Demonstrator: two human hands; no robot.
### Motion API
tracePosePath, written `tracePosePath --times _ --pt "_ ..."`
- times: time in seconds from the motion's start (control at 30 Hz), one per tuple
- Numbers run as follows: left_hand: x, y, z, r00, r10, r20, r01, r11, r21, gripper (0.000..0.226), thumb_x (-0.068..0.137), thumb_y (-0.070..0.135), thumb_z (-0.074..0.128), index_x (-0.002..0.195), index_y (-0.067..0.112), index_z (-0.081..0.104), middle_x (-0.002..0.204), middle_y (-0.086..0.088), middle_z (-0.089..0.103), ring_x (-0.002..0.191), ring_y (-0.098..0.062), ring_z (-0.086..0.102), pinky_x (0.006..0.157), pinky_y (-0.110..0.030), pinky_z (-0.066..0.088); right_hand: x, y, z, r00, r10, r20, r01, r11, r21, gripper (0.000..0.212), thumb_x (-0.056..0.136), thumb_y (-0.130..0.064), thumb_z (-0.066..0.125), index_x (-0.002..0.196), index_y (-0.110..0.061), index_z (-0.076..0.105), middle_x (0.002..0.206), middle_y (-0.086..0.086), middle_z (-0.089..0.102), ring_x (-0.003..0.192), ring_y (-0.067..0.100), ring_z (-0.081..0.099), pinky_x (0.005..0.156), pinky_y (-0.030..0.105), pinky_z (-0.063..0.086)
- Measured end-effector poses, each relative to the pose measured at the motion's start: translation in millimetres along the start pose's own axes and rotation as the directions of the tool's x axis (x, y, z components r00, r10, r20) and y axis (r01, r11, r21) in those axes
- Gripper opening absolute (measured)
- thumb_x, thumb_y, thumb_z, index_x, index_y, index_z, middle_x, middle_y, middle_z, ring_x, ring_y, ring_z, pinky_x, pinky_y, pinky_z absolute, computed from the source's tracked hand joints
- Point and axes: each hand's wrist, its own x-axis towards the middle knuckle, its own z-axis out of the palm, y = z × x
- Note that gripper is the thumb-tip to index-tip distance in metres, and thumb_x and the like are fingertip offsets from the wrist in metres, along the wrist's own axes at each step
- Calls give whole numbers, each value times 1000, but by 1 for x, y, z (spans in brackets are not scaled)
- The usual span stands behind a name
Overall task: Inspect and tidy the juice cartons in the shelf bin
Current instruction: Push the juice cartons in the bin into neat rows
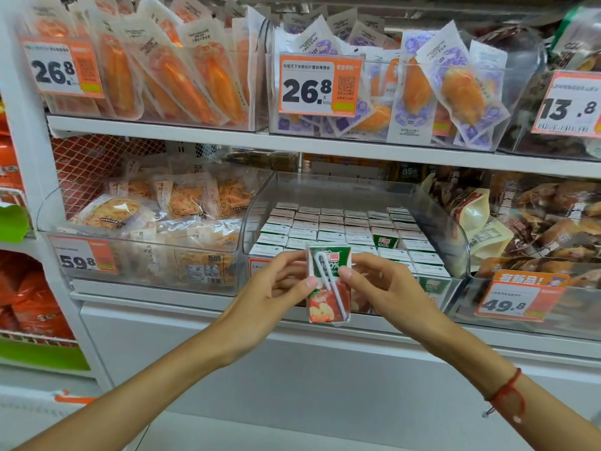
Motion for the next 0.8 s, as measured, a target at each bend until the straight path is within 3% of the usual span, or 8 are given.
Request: tracePosePath --times 0.13,0.3,0.4,0.53,0.6,0.67,0.8 --pt "-4 -2 -2 993 119 26 -121 980 155 43 90 34 59 130 39 46 128 28 57 123 9 50 98 -6 38 -5 0 -10 985 -170 41 174 975 -135 39 78 -36 70 116 -27 64 113 -17 69 105 3 65 79 19 55" --pt "-4 1 -2 988 146 40 -152 966 211 41 86 42 58 125 46 46 129 32 55 125 10 47 99 -3 36 -8 0 -14 976 -211 46 216 958 -188 41 77 -31 73 116 -26 63 114 -19 68 110 2 62 90 21 53" --pt "-4 1 0 990 135 44 -140 980 143 43 88 35 61 128 43 47 127 29 58 122 8 51 97 -6 40 -8 2 -14 970 -239 35 241 951 -192 37 83 -31 70 119 -28 62 113 -19 69 107 2 64 89 17 51" --pt "-3 -1 7 1000 14 10 -14 999 -33 53 79 41 64 129 42 46 123 15 65 108 0 64 89 -16 52 -9 0 -10 977 -203 -67 193 971 -138 32 78 -44 65 109 -36 60 84 -12 75 77 5 70 64 12 51" --pt "-3 -3 11 998 -44 33 48 991 -122 61 78 42 65 135 41 44 121 9 68 109 -5 66 92 -26 54 -10 0 -10 977 -193 -90 181 976 -124 34 78 -47 63 110 -36 59 77 -6 75 71 9 71 59 14 51" --pt "-3 -3 12 996 -68 53 77 979 -187 59 82 41 65 136 48 42 119 6 70 110 -11 67 94 -31 53 -11 -3 -9 979 -187 -78 177 977 -117 36 80 -49 60 114 -40 57 81 -7 75 75 9 72 59 16 53" --pt "0 1 9 993 -119 5 114 937 -331 46 90 32 60 132 46 46 110 -1 74 102 -18 71 81 -23 57 -12 -6 -5 988 -148 50 151 987 -52 44 86 -43 58 129 -45 52 102 -15 71 85 1 68 63 16 53"
